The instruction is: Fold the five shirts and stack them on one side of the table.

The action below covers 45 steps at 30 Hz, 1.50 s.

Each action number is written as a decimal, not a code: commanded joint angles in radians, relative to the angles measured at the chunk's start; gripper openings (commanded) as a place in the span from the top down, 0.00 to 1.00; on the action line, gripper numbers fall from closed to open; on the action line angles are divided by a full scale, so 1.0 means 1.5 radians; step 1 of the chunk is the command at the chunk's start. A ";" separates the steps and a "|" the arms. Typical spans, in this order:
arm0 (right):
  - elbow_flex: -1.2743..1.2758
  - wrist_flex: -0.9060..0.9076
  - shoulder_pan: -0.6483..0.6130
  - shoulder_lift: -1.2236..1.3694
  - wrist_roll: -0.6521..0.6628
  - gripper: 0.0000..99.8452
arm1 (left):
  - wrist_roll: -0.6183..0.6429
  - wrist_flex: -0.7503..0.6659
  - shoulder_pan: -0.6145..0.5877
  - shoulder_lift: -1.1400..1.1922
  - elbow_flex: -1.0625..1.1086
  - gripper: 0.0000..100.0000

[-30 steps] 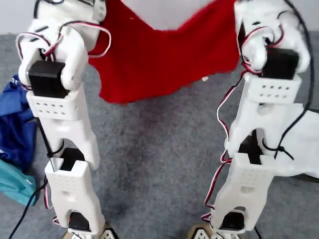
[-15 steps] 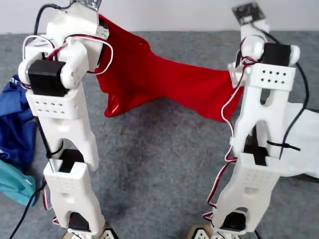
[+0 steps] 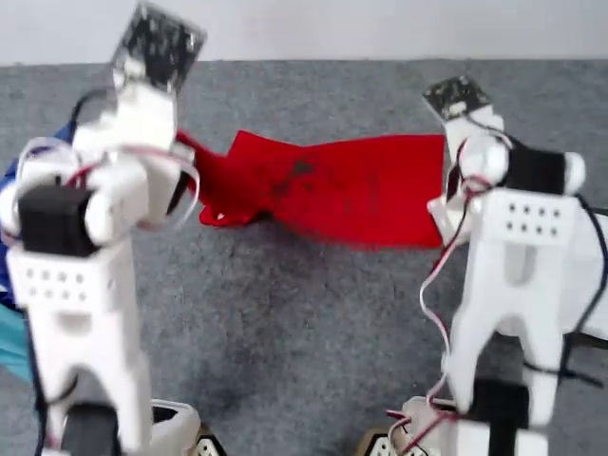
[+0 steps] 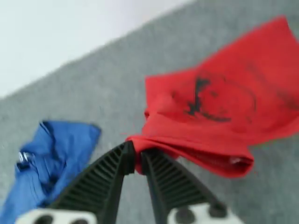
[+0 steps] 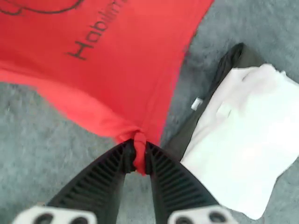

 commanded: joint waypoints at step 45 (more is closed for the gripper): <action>0.262 0.030 0.081 -0.652 -0.085 0.99 | -0.048 0.016 0.043 -0.721 0.452 0.98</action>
